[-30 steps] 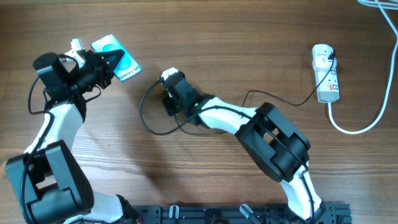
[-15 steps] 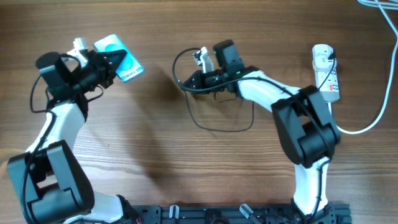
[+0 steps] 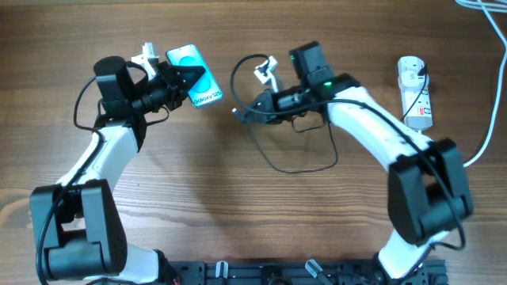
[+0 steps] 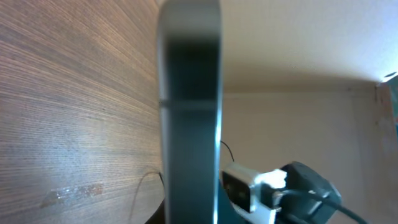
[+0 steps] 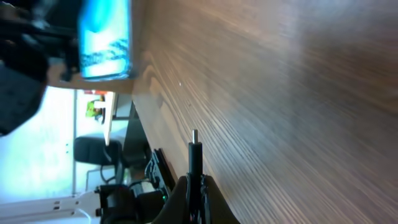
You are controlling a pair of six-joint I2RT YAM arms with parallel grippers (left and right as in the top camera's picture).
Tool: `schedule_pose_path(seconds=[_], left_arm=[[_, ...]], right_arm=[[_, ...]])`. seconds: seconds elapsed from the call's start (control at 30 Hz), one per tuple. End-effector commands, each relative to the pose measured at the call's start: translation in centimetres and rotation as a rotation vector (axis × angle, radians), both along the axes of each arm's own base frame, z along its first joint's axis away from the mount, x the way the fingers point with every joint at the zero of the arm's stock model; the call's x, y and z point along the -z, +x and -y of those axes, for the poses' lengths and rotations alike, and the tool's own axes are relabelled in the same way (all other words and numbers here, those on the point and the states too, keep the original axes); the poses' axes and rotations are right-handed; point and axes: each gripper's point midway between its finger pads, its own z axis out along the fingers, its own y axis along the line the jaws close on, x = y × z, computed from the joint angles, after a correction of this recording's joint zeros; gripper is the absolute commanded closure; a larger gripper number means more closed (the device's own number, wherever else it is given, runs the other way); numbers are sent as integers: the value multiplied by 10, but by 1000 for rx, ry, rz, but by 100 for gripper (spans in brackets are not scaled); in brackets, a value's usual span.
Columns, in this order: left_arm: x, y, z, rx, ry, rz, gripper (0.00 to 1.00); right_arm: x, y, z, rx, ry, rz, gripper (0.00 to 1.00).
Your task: Plug charger to phone and switch on socket
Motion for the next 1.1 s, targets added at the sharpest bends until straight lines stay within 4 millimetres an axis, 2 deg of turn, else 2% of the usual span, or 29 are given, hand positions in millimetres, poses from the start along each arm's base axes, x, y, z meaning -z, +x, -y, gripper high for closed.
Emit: schedule_pose_path(seconds=[0.0,0.13,0.23,0.3,0.37,0.47,0.63,0.73,0.97,1.07], left_arm=[[-28,6,9,2,-4,81,96],[-32,10,18,-14,-6,91,96],[-27,9,32,-3,3,81,96],[-21,8,41,15,4,69,96],[-3,11,62,38,-12,30,96],[2,16,82,62,-63,35,96],[8,24,101,73,-100,19,96],[8,27,104,55,-94,26,96],[-18,31,106,46,-176,78,96],[-23,30,106,49,-189,88,96]], right_arm=[[-19,1,22,-18,59,48,96],[-28,-2,43,-16,144,14,95],[-23,-3,65,22,190,-15,96],[-23,-5,73,32,229,-22,96],[-21,-7,83,42,277,-38,95],[-17,-10,85,42,288,-46,95],[-20,-13,84,24,324,-38,96],[-28,-15,82,-1,369,-28,96],[-39,-25,70,-60,422,-45,96],[-41,-25,64,-70,421,-62,96]])
